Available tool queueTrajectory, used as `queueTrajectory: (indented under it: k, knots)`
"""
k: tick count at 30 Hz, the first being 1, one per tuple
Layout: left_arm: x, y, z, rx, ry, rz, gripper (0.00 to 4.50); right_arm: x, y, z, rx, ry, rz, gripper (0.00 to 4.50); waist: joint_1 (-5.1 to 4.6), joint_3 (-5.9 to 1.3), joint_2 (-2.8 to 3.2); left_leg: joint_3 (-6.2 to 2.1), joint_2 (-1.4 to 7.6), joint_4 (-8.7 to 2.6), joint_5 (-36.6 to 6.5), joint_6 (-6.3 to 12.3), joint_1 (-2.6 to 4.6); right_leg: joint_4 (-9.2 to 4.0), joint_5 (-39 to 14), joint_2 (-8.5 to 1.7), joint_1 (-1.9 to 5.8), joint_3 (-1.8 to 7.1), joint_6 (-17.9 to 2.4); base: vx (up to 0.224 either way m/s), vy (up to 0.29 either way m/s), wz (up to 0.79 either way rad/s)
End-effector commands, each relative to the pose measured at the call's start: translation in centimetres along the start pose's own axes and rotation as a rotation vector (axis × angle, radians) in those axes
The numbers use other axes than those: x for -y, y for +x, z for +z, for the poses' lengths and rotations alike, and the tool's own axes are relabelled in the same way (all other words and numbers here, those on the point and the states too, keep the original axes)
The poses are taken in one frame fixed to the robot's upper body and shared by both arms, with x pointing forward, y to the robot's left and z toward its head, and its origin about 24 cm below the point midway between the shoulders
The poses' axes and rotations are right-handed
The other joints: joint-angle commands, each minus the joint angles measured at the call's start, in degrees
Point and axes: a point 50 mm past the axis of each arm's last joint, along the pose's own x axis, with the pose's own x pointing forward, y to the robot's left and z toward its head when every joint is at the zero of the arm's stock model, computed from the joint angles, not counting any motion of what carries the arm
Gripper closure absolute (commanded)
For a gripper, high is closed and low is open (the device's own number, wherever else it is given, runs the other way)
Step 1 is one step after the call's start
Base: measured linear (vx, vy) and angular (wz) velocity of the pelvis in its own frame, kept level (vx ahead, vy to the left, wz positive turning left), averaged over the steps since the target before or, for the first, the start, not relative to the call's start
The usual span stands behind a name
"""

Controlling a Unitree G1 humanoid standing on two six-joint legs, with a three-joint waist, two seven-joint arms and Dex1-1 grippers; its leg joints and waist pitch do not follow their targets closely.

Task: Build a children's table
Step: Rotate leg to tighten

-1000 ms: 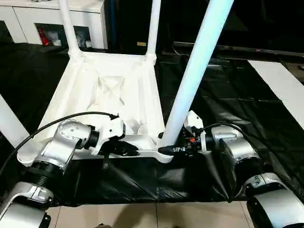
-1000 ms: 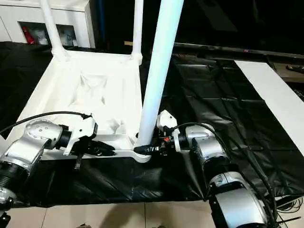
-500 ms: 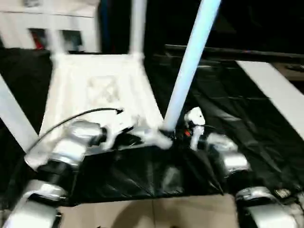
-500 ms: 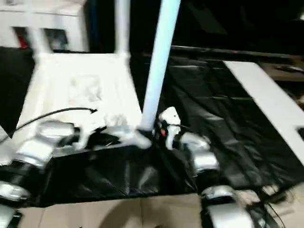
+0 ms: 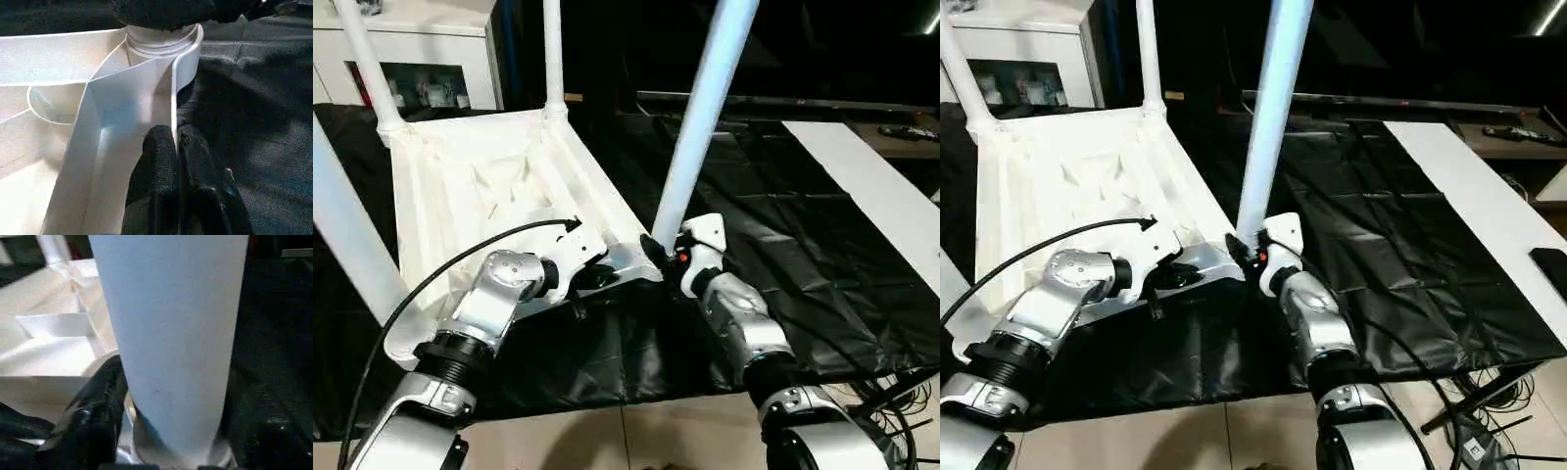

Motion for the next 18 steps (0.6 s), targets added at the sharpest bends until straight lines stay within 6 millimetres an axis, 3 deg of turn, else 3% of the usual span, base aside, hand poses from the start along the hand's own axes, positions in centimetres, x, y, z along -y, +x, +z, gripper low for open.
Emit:
queueTrajectory:
  k: [1, 5, 6, 7, 8, 13, 16, 18]
  knots:
    - [1.5, 1.2, 1.4, 0.068, 0.052, -0.112, 4.5, -3.1, 0.9, -0.8, -0.059, -0.01, 0.239, 1.34, 0.25, -2.88, 1.14, 0.57, -0.74, -3.97, -19.23, 1.62, -0.56, -5.28, -22.75, -3.23, 2.59, 2.29, -7.56, 0.0, 0.0, 0.0]
    - [1.1, -0.4, 0.6, 0.068, 0.077, -0.184, 4.5, -0.9, -0.6, 0.2, -0.1, -0.085, 0.355, 1.34, 0.42, -3.24, 1.0, 0.9, -0.67, -3.65, -15.19, 2.52, -0.82, -4.41, -15.66, -3.2, 3.01, 2.53, -10.27, 0.027, -0.009, 0.01]
    - [1.0, -1.0, 0.3, 0.067, 0.097, -0.219, 4.5, -0.3, -1.2, 0.6, -0.127, -0.115, 0.417, 1.34, 0.63, -3.46, 1.03, 1.15, -0.69, -3.51, -12.63, 3.1, -0.61, -3.96, -11.08, -3.14, 3.12, 2.58, -12.07, 0.059, -0.023, 0.04]
    - [1.0, -1.1, 0.2, 0.068, 0.1, -0.226, 4.5, -0.2, -1.3, 0.6, -0.132, -0.12, 0.427, 1.34, 0.64, -3.63, 0.95, 1.14, -0.73, -3.44, -10.47, 3.53, -0.94, -3.42, -7.94, -3.06, 3.59, 2.54, -12.97, 0.054, -0.019, 0.03]
    - [1.0, -1.3, 0.1, 0.069, 0.106, -0.244, 4.5, 0.1, -1.5, 0.8, -0.146, -0.133, 0.453, 1.34, 0.88, -3.61, 0.97, 1.31, -0.62, -3.39, -9.32, 3.93, -0.61, -3.28, -5.79, -3.1, 3.34, 2.58, -13.77, 0.054, -0.019, 0.03]
    - [0.9, -2.8, -0.6, 0.047, 0.12, -0.353, 4.5, 1.0, -3.1, 1.5, -0.24, -0.191, 0.649, 1.34, 1.49, -3.48, 0.9, 1.44, -0.34, -3.41, -8.29, 4.73, -0.45, -2.9, -3.98, -3.13, 3.39, 2.48, -15.05, 0.0, 0.0, 0.0]
    - [0.9, -3.5, -0.8, 0.037, 0.131, -0.403, 4.5, 1.2, -3.5, 1.7, -0.272, -0.214, 0.714, 1.49, 2.15, -3.31, 0.87, 1.59, -0.14, -3.45, -9.21, 3.86, -0.48, -2.83, -5.37, -3.11, 3.5, 2.36, -14.9, 0.0, 0.0, 0.0]
    - [1.0, -3.7, -1.0, 0.024, 0.129, -0.427, 4.5, 1.2, -3.6, 1.7, -0.292, -0.226, 0.743, 1.68, 2.31, -3.15, 0.78, 1.61, -0.08, -3.49, -11.03, 2.78, -0.42, -3.14, -9.27, -3.32, 3.36, 2.43, -13.82, 0.0, 0.0, 0.0]
